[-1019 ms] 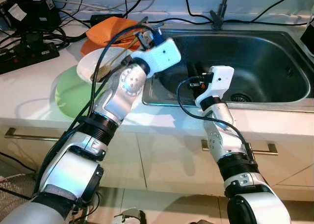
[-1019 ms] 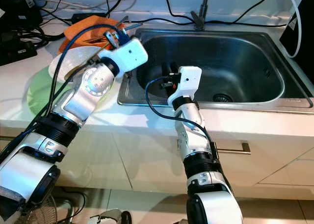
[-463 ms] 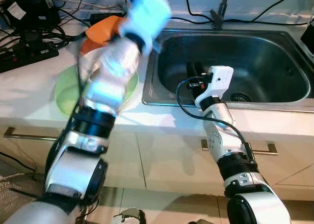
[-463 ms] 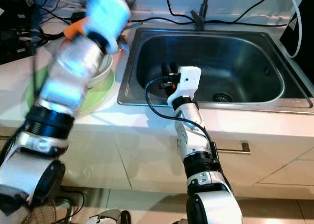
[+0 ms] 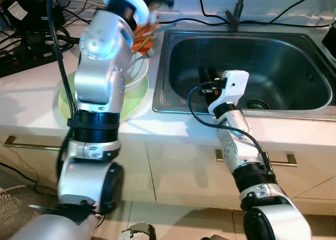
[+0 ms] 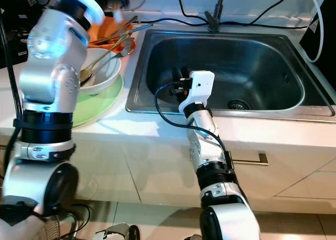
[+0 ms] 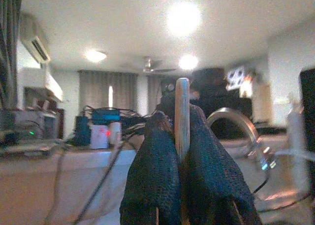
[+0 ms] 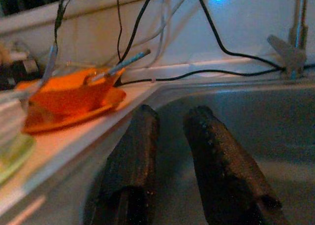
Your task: Kitchen organization
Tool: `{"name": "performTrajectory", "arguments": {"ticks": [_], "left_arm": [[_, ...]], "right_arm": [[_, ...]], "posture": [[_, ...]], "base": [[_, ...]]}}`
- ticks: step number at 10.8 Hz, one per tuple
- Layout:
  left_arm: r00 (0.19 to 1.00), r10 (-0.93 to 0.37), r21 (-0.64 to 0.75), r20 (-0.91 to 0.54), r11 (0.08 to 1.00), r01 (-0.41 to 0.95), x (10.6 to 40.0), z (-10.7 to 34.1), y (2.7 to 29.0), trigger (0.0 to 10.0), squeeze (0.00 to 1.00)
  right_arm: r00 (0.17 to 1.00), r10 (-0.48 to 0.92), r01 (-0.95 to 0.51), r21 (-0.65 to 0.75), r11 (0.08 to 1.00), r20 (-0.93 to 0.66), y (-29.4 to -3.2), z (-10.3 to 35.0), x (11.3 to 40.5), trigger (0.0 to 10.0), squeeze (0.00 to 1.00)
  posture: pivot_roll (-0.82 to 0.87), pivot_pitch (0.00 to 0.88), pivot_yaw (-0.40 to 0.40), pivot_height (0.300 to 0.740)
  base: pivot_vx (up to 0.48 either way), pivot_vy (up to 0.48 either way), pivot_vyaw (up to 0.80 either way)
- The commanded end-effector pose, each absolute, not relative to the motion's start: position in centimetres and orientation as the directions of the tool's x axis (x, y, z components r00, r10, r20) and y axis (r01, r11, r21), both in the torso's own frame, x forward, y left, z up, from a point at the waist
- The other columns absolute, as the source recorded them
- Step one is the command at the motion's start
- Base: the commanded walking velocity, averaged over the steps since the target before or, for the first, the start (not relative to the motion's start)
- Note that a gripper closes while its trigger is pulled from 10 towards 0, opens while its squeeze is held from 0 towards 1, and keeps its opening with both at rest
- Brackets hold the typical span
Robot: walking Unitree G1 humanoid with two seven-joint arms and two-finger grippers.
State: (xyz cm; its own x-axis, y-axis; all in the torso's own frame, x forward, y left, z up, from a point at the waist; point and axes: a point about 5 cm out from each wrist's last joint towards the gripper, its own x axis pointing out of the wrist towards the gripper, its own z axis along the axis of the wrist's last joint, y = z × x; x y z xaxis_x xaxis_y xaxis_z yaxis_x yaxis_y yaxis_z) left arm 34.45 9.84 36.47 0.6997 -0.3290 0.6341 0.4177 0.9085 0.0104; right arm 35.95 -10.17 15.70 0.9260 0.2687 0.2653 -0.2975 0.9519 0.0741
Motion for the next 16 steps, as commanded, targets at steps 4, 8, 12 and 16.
{"name": "performTrajectory", "arguments": {"ticks": [4,8,12,16], "left_arm": [[0.728,-0.343,-0.131,0.594,0.852,0.508,34.4,33.3,9.1,10.0,0.0],[0.734,-0.369,-0.141,0.57,0.836,0.53,34.5,31.7,8.3,10.0,0.0],[0.732,-0.394,-0.13,0.555,0.829,0.545,34.5,31.0,7.7,10.0,0.0],[0.721,-0.432,-0.126,0.541,0.807,0.577,34.3,30.6,6.9,10.0,0.0]], "right_arm": [[0.87,0.36,-0.29,-0.24,0.926,0.337,-10.6,18.3,35.9,10.0,1.0],[0.742,0.562,-0.443,-0.362,0.82,0.366,-9.1,20.4,34.6,10.0,0.0],[0.687,0.618,-0.526,-0.325,0.786,0.382,-8.7,21.1,33.8,10.0,0.0],[0.68,0.636,-0.558,-0.306,0.772,0.364,-7.9,20.8,33.6,10.0,0.0]], "posture": [[0.06,0.036,0.034,0.74],[0.04,0.016,0.04,0.74],[0.04,0.018,0.039,0.74],[0.05,0.026,0.038,0.74]], "base": [[0.0,0.0,0.0],[0.0,0.0,0.0],[0.0,0.0,0.0],[0.0,0.0,0.0]]}}
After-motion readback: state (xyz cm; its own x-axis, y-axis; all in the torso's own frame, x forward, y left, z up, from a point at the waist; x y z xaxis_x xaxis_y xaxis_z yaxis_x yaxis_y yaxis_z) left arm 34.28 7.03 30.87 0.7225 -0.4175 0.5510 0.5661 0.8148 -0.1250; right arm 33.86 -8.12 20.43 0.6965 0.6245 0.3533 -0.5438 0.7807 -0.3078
